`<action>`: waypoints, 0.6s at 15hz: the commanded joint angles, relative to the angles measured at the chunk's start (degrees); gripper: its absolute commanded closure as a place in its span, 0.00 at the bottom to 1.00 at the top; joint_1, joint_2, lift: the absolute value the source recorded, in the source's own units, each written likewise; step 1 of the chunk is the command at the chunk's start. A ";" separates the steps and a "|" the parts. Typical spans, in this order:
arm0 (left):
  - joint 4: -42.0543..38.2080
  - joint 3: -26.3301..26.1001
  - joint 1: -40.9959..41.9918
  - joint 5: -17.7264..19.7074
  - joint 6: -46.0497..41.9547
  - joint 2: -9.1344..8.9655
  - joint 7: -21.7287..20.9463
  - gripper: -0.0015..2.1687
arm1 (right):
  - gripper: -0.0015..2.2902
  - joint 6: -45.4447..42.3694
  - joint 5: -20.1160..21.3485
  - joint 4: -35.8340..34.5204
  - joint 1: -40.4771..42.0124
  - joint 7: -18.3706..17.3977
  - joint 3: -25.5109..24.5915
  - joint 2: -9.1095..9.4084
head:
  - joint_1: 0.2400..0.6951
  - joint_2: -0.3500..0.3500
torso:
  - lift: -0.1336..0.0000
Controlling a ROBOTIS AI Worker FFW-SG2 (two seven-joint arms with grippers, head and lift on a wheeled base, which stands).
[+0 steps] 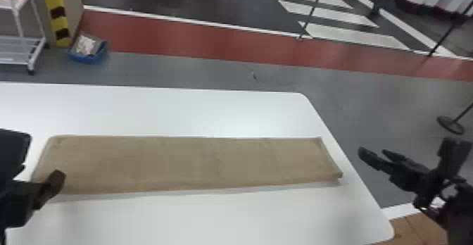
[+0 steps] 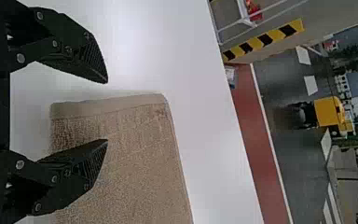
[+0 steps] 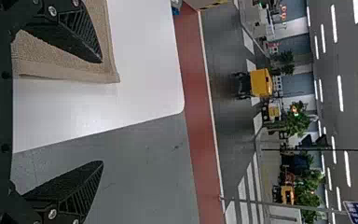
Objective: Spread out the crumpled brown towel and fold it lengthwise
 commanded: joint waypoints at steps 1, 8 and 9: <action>0.16 -0.02 -0.28 -0.30 2.60 0.00 -0.90 0.32 | 0.05 0.00 0.15 -0.01 -0.36 0.00 0.16 0.00 | 1.00 0.00 | 0.07; -0.01 0.42 -0.63 -1.44 3.12 0.00 -1.08 0.47 | 0.05 0.00 0.07 -0.45 -0.44 0.00 0.25 -0.18 | 1.00 0.00 | 0.07; -0.01 0.78 -0.54 -1.44 3.12 0.00 -1.08 0.47 | 0.05 -0.17 0.07 -0.45 -0.44 0.00 0.25 -0.27 | 1.00 0.00 | 0.07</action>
